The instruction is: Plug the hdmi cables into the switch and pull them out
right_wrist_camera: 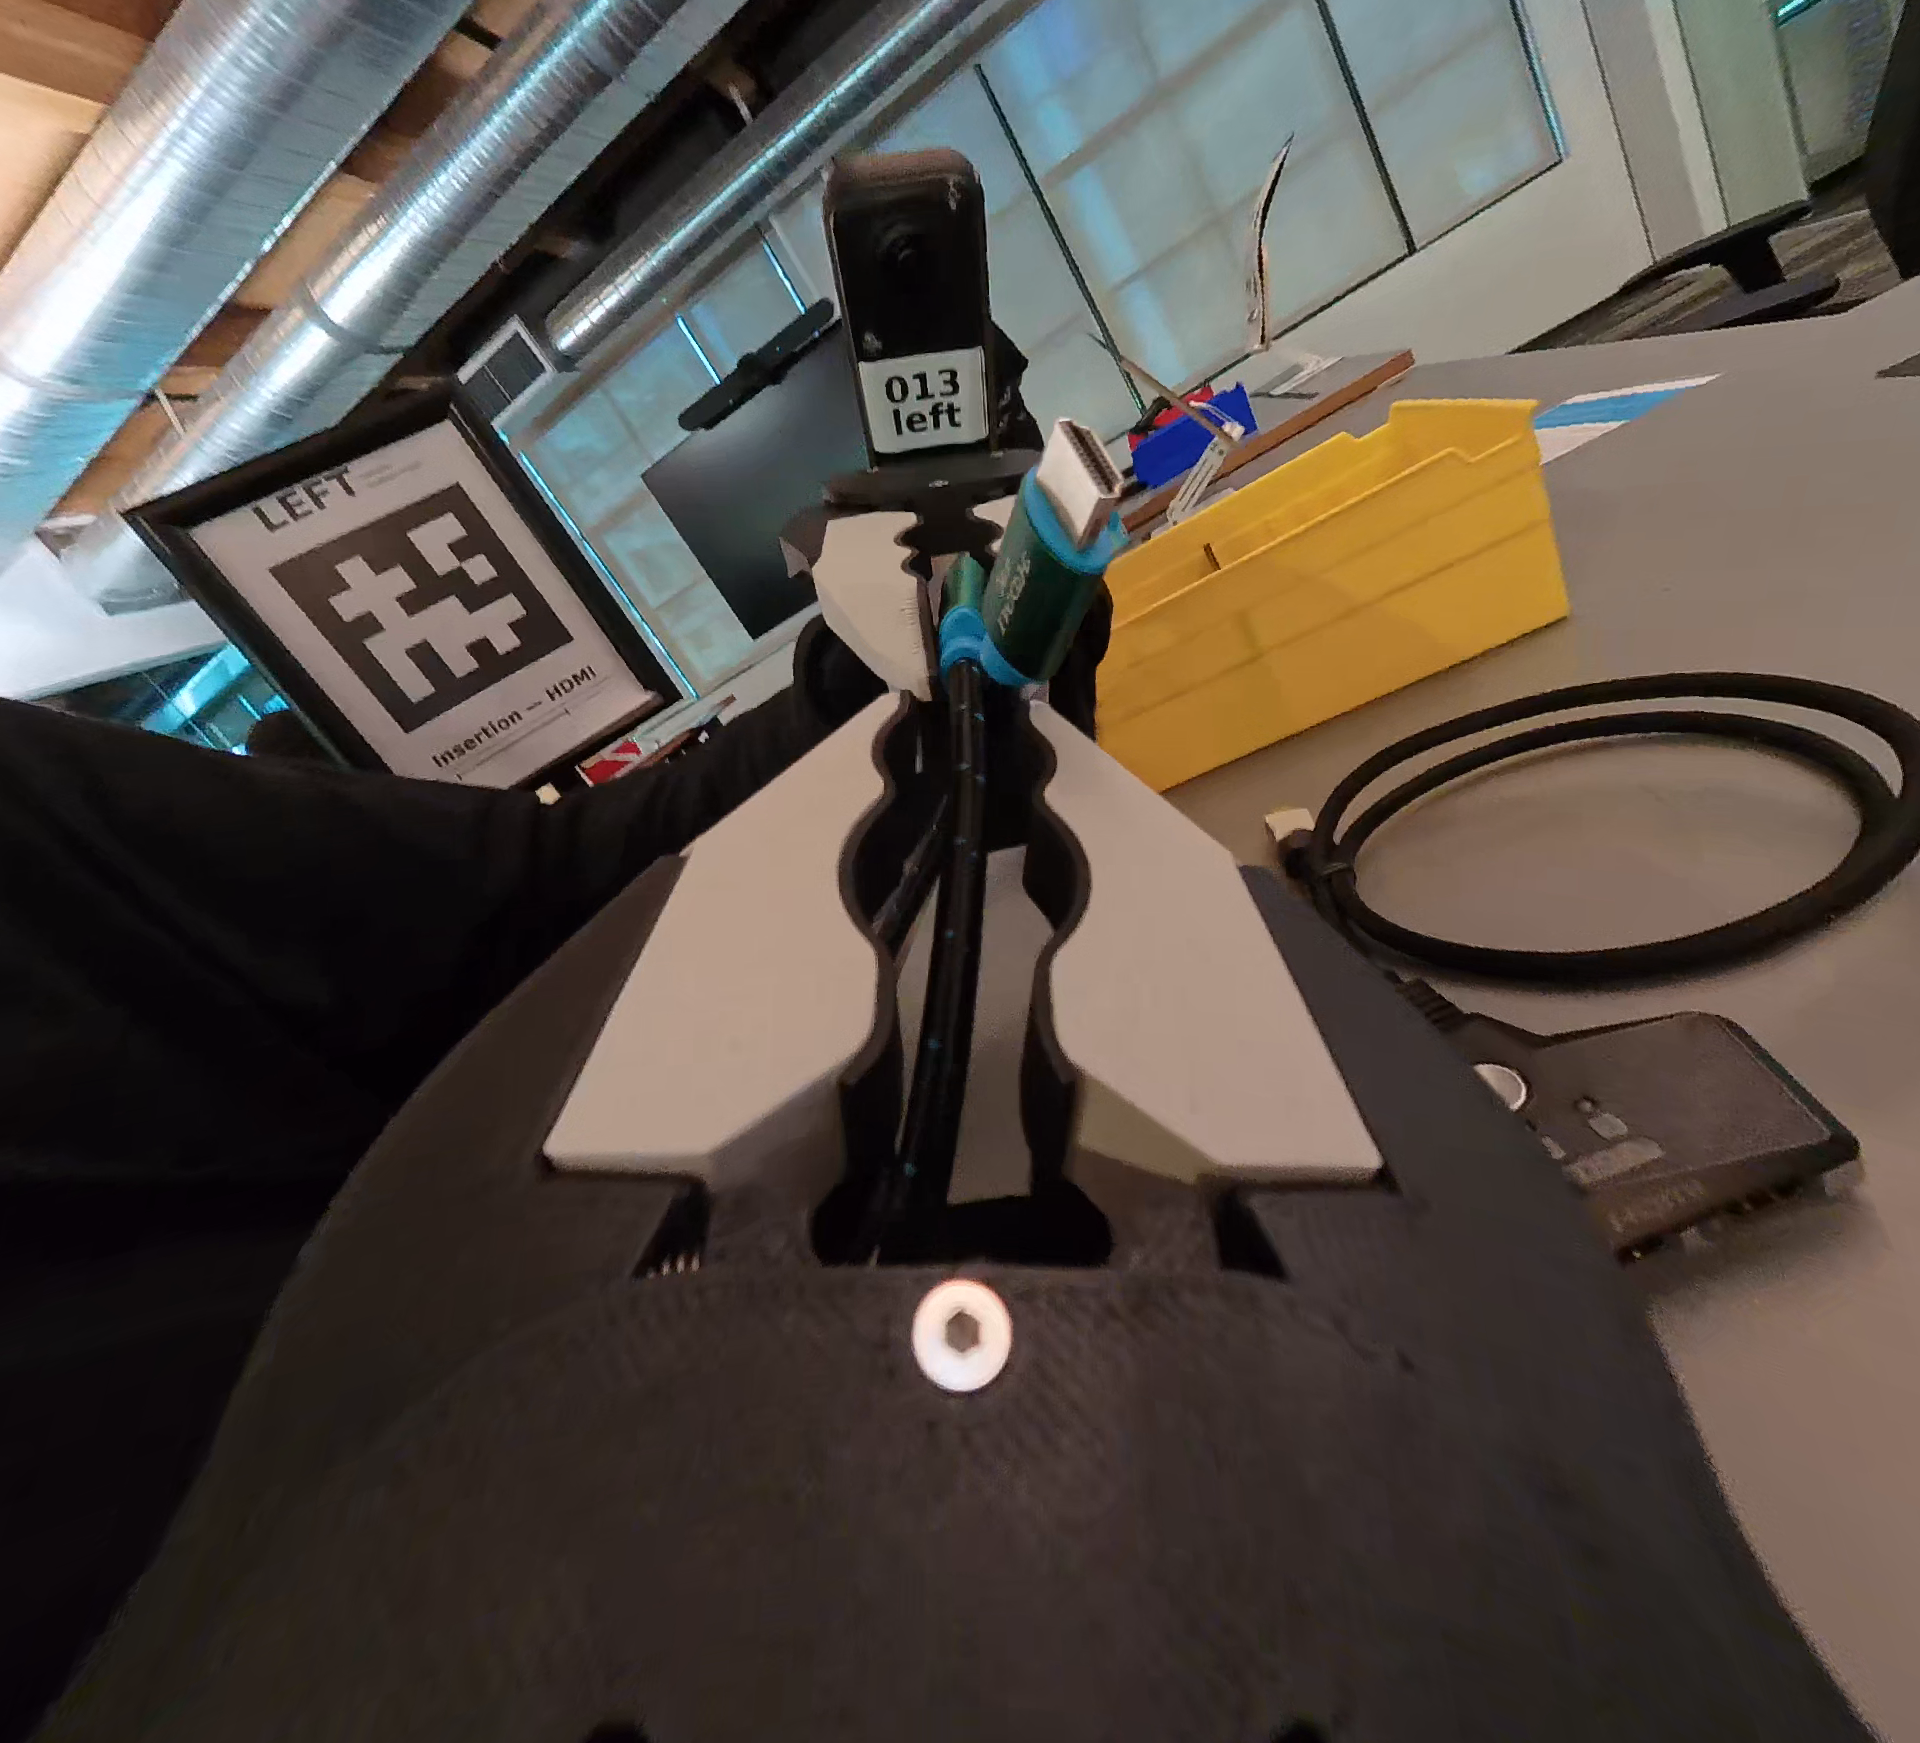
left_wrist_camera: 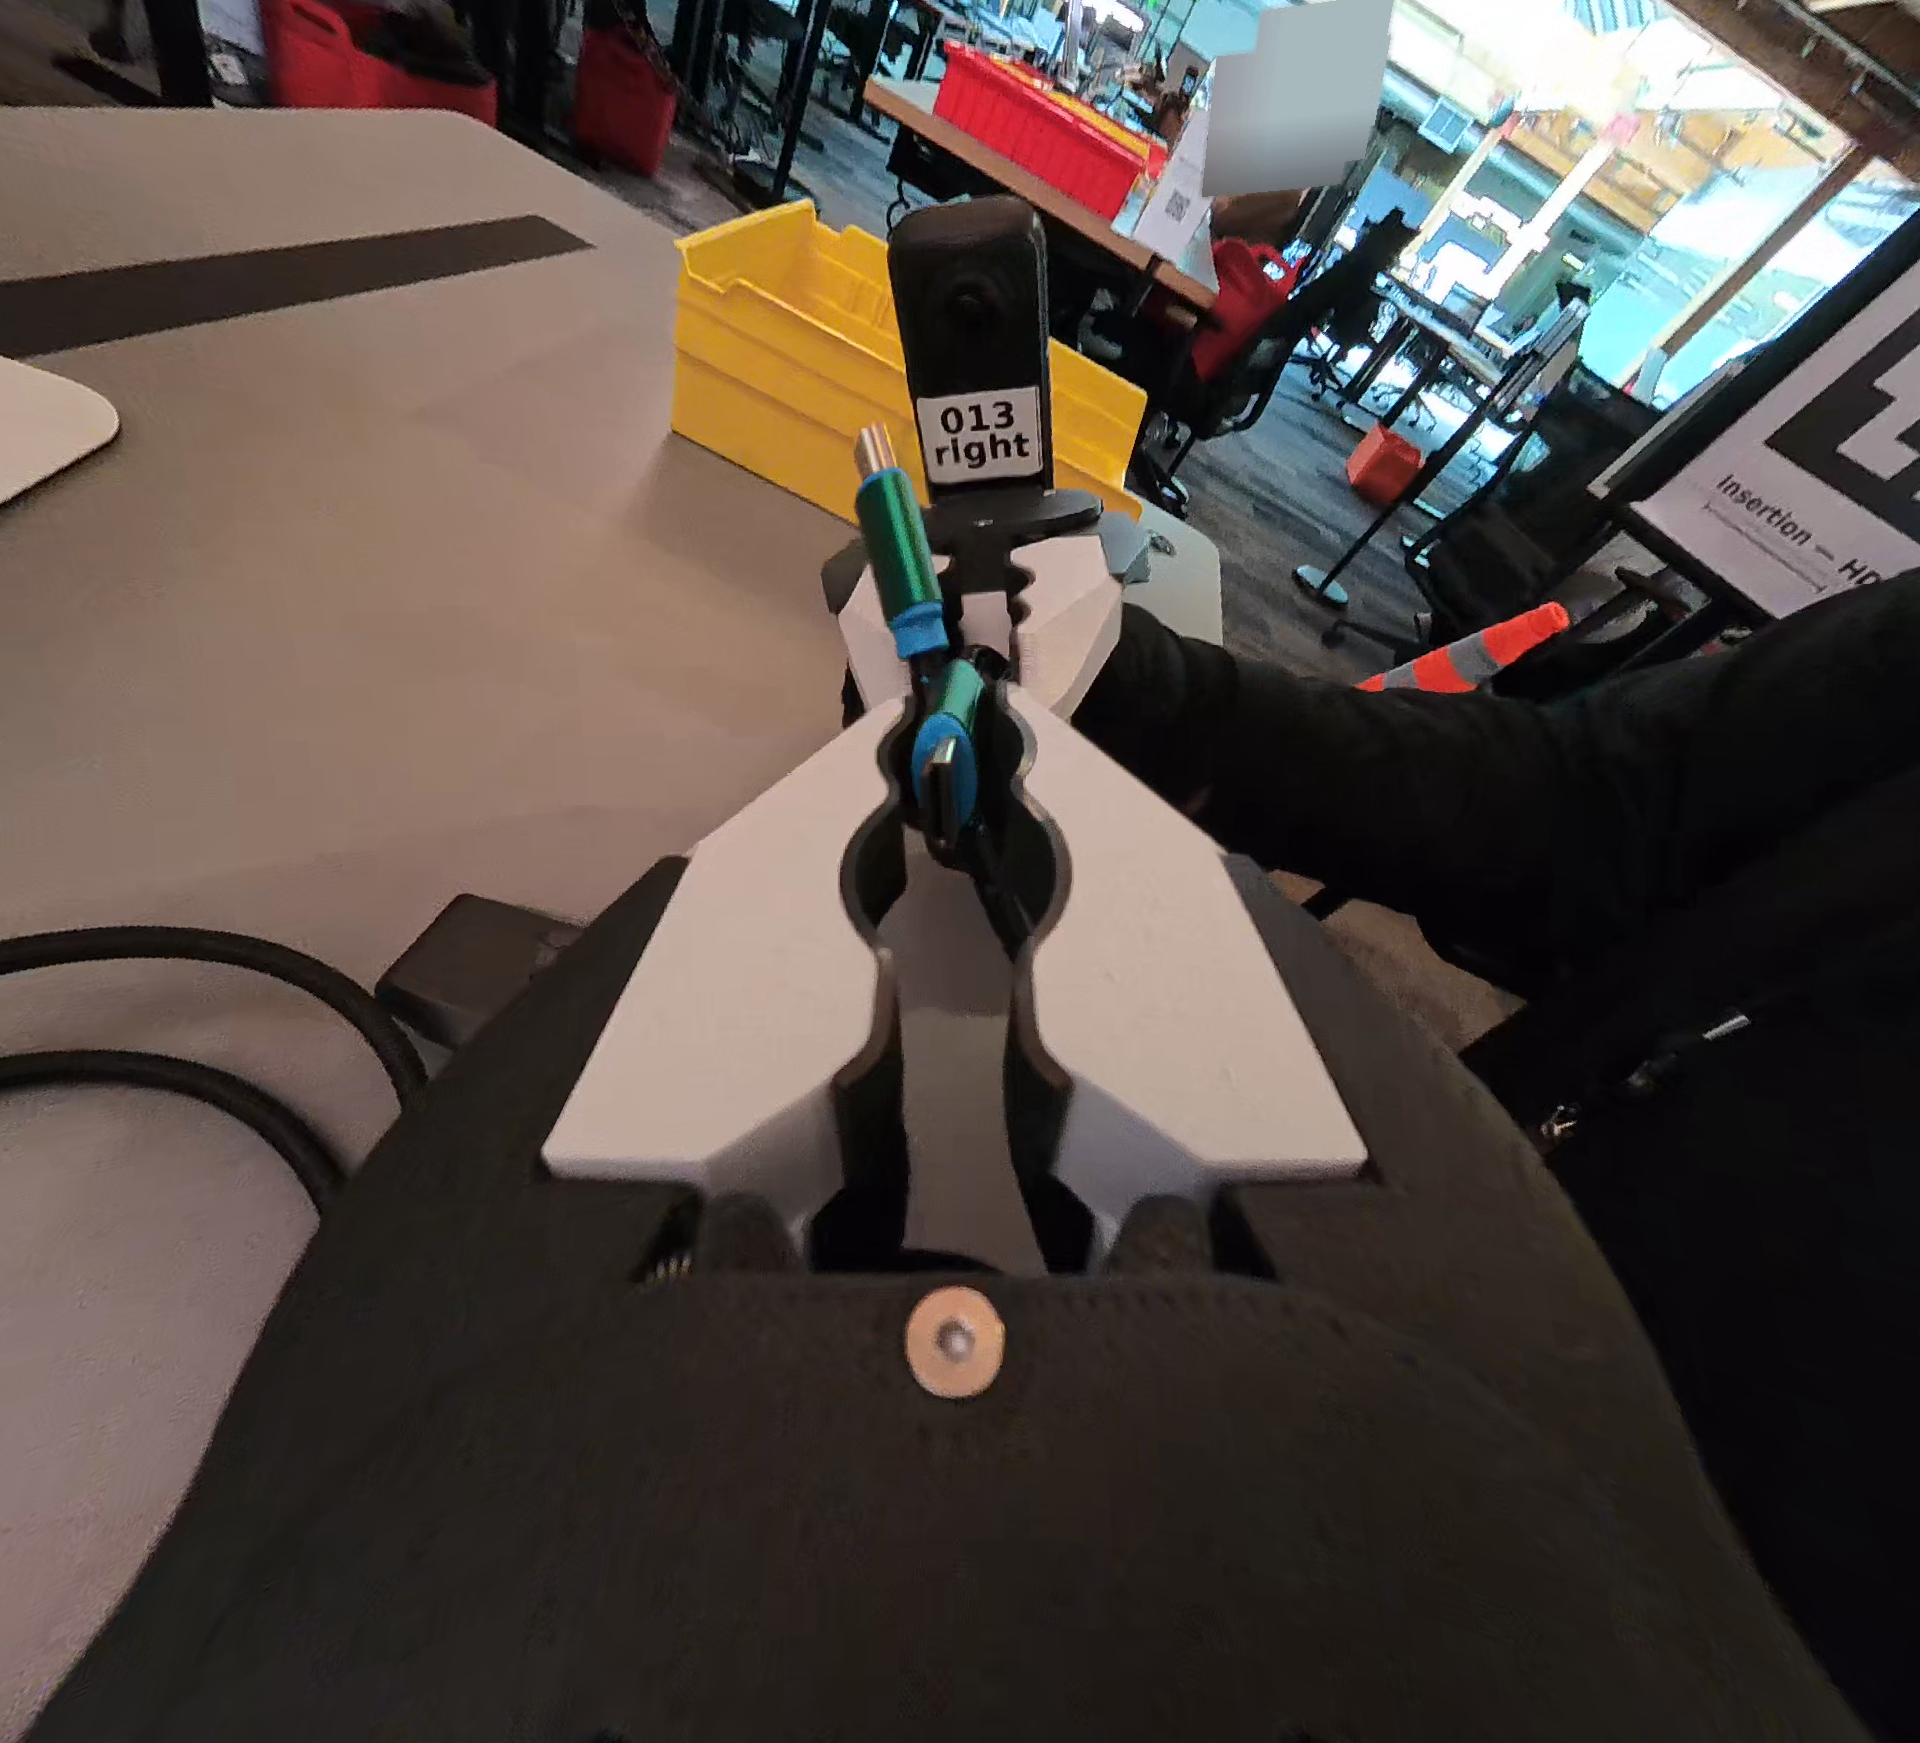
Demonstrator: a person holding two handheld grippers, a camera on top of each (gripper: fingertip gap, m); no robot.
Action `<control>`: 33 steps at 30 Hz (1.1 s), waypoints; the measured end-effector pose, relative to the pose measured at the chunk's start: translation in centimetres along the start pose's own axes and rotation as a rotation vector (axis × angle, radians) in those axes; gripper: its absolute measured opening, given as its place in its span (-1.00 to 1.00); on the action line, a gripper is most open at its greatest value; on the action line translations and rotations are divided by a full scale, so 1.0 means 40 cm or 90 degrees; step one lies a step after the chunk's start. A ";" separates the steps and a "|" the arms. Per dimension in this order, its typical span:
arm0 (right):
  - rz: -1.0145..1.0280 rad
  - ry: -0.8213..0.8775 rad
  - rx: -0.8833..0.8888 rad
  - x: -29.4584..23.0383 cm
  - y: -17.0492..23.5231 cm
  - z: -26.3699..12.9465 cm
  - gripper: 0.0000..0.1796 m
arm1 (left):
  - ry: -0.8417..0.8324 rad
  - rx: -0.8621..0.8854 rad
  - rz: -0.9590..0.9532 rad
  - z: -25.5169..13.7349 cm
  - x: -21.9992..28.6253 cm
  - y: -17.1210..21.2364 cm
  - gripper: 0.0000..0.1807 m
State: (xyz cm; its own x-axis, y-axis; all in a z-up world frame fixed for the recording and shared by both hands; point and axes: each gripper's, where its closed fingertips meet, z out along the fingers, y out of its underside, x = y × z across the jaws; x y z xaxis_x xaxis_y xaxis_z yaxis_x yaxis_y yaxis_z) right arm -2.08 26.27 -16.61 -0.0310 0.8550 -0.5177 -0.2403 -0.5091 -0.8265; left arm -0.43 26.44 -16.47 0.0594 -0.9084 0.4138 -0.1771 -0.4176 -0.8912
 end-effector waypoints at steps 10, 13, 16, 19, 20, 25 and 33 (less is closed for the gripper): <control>0.026 -0.017 0.072 0.006 -0.042 -0.034 -0.89 | 0.035 -0.027 -0.008 0.024 0.012 0.030 -0.89; -0.026 0.016 0.059 0.009 -0.046 -0.035 -0.90 | 0.022 -0.020 0.002 0.024 0.008 0.023 -0.89; -0.068 0.044 0.057 0.010 -0.059 -0.038 -0.90 | 0.006 -0.011 0.014 0.016 0.006 0.007 -0.90; -0.091 0.073 0.075 0.022 -0.082 -0.065 -0.90 | -0.016 0.010 0.008 -0.014 -0.013 -0.012 -0.89; -0.100 0.084 0.077 0.027 -0.086 -0.074 -0.89 | -0.033 0.007 0.007 -0.022 -0.024 -0.010 -0.89; -0.167 0.137 -0.007 0.050 -0.055 -0.092 -0.90 | -0.093 -0.004 0.006 -0.046 -0.060 -0.001 -0.89; -0.220 0.145 -0.128 0.049 -0.014 -0.158 -0.90 | -0.196 -0.002 -0.002 -0.120 -0.126 0.013 -0.89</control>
State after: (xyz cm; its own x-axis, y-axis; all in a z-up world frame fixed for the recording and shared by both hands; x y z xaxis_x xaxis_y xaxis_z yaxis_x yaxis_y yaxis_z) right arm 4.12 27.59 -18.55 0.2374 0.9458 -0.2215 -0.0059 -0.2267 -0.9740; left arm -5.54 30.87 -18.13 0.3543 -0.8709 0.3406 -0.1798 -0.4209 -0.8891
